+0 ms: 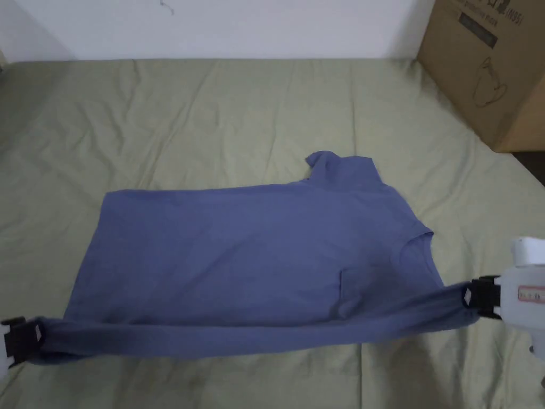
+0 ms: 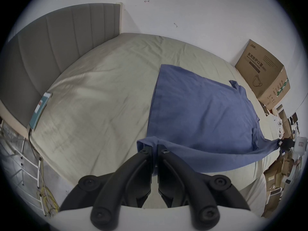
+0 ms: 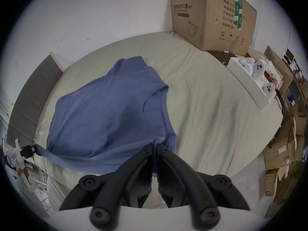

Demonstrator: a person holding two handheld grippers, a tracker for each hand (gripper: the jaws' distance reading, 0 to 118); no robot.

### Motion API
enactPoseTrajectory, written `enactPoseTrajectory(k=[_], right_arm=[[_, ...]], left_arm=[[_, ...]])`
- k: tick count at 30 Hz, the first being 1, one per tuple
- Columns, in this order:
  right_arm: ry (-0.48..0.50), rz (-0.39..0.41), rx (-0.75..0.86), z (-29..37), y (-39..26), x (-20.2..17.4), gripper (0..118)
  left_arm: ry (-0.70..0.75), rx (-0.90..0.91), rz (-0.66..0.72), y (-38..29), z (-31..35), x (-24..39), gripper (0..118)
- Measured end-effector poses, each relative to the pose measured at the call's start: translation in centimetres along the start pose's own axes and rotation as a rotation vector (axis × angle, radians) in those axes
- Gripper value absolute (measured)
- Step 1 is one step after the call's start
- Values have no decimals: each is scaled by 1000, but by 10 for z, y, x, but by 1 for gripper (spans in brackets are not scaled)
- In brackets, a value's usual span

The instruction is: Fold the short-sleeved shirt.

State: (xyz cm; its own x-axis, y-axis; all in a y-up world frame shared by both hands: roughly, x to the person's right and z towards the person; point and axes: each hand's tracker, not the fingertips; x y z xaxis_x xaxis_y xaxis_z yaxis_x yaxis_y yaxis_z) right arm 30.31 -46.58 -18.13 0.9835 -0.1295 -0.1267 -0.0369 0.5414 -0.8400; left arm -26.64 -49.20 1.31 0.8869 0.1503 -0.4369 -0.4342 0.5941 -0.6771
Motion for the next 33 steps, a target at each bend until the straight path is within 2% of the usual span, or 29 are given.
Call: enactPoseTrajectory(k=[2,4,6,11,12,13,14,15,16,17,20,21,22,23,24,25,26,28,33], right_arm=[[-18,-7,-21,-18,22,-4,5],[-87,-16,-74,-45,42,-9,5],[-95,-22,-105,-73,58,-11,5],[-89,-177,-160,-129,77,-3,6],[-91,-168,-157,-134,78,-2,20],[-95,-164,-156,-135,78,-4,42],[-120,-132,-147,-133,78,-6,63],[-124,-97,-135,-127,76,-5,66],[-110,-68,-108,-119,74,-6,66],[-89,-33,-82,-109,71,-7,66],[-107,40,-26,-77,56,-12,65],[-96,53,-4,-66,49,-13,60],[-72,60,8,-55,40,-15,49],[-68,56,11,-47,30,-16,49],[-79,54,10,-42,22,-20,42],[-122,74,-12,-39,11,-24,27],[-132,73,-11,-38,0,-26,2],[-92,63,-32,-36,-16,-25,1],[-21,15,-71,-39,-37,-25,1]], left_arm=[[8,8,-31,22,-11,5,6],[6,-3,-65,43,-27,12,6],[14,-16,-76,62,-46,18,6],[31,-63,-58,85,-90,22,7],[50,-65,-58,85,-95,21,17],[84,-75,-68,84,-98,21,40],[124,-88,-85,82,-99,20,68],[118,-91,-85,80,-99,18,94],[111,-92,-82,77,-96,15,100],[98,-86,-74,72,-88,13,99],[63,-64,-57,57,-67,8,96],[57,-58,-51,52,-60,5,77],[41,-36,-39,44,-51,3,51],[23,-10,-27,33,-40,3,51],[15,-6,-28,26,-34,2,41],[18,-12,-28,17,-30,0,23],[23,-14,-23,7,-26,1,8],[36,-9,-12,-6,-21,0,1],[24,-21,45,-7,-33,-8,3]])
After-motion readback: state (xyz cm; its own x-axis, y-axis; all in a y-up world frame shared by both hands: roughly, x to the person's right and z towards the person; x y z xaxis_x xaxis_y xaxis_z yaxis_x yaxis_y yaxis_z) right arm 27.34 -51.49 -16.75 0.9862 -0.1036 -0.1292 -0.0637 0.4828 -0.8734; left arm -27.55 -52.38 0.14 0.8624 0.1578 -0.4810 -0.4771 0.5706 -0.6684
